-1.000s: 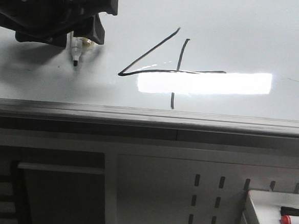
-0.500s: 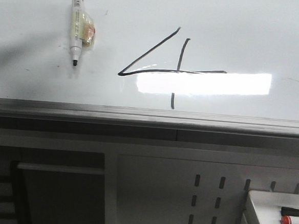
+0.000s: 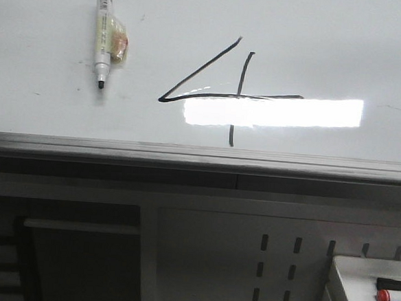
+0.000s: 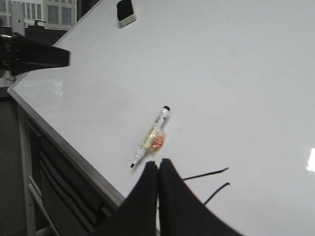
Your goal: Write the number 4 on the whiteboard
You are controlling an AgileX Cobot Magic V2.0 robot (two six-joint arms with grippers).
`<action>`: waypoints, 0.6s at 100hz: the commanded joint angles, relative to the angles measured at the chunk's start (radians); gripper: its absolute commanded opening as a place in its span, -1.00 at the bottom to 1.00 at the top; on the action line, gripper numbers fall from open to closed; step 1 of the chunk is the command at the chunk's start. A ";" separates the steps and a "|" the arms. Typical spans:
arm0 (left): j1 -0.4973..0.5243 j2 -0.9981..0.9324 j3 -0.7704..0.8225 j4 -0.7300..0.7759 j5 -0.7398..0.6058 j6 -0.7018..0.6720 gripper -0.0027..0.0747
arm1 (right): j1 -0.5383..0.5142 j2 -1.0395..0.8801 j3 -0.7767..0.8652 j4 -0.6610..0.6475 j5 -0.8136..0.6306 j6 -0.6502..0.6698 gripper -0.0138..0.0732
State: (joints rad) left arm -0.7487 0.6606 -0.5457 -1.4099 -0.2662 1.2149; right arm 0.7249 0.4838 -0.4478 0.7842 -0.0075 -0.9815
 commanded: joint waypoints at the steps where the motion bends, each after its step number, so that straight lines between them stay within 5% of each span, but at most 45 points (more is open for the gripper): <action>1: -0.009 -0.091 0.048 0.015 0.036 0.003 -0.98 | -0.005 -0.048 0.043 0.008 -0.101 -0.002 -0.83; 60: -0.009 -0.269 0.205 0.007 0.075 0.003 -0.98 | -0.005 -0.141 0.113 0.008 -0.081 -0.002 -0.83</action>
State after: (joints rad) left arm -0.7487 0.3874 -0.3117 -1.4118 -0.1894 1.2151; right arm 0.7249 0.3405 -0.3062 0.7916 -0.0400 -0.9815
